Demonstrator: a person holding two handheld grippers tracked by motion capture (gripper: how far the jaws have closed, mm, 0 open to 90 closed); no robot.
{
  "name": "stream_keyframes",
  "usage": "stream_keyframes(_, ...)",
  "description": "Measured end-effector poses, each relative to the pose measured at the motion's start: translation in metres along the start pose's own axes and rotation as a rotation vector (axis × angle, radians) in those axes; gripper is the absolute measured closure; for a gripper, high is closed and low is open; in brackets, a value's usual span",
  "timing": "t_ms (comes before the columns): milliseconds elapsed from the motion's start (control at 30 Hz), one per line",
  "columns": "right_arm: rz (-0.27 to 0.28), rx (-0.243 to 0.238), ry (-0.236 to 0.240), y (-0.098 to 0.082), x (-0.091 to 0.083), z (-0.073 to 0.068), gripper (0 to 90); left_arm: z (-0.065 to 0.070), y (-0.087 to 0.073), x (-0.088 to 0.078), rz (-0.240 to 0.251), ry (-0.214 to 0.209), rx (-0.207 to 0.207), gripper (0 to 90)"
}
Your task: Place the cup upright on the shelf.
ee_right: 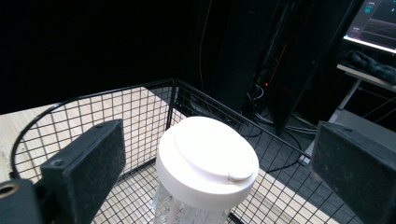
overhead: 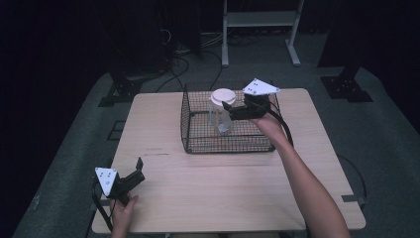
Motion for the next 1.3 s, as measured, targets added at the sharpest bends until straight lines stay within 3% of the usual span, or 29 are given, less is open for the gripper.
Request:
stream_keyframes(433,0.011,-0.008,0.003,0.003,-0.023,-0.003,2.8,0.000,0.000,0.000,0.000,0.001,0.002,0.0)
stream_keyframes(867,-0.008,0.012,-0.017,-0.018,-0.044,0.004,2.8,0.000,0.000,0.000,0.000,0.001,0.004,0.0)
stream_keyframes(1300,-0.010,0.000,-0.011,-0.028,-0.064,-0.002,2.8,0.001,0.000,0.000,0.002,0.000,0.005,0.0)
Point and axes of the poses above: each handheld gripper's, and its own axes: x roughly forward along the jaws, y roughly out of its top, z roughly to its right, the point moved 6 cm from there along x, roughly forward along the jaws, and after that the axes turned 8 degrees about y, right-handed, at the moved point
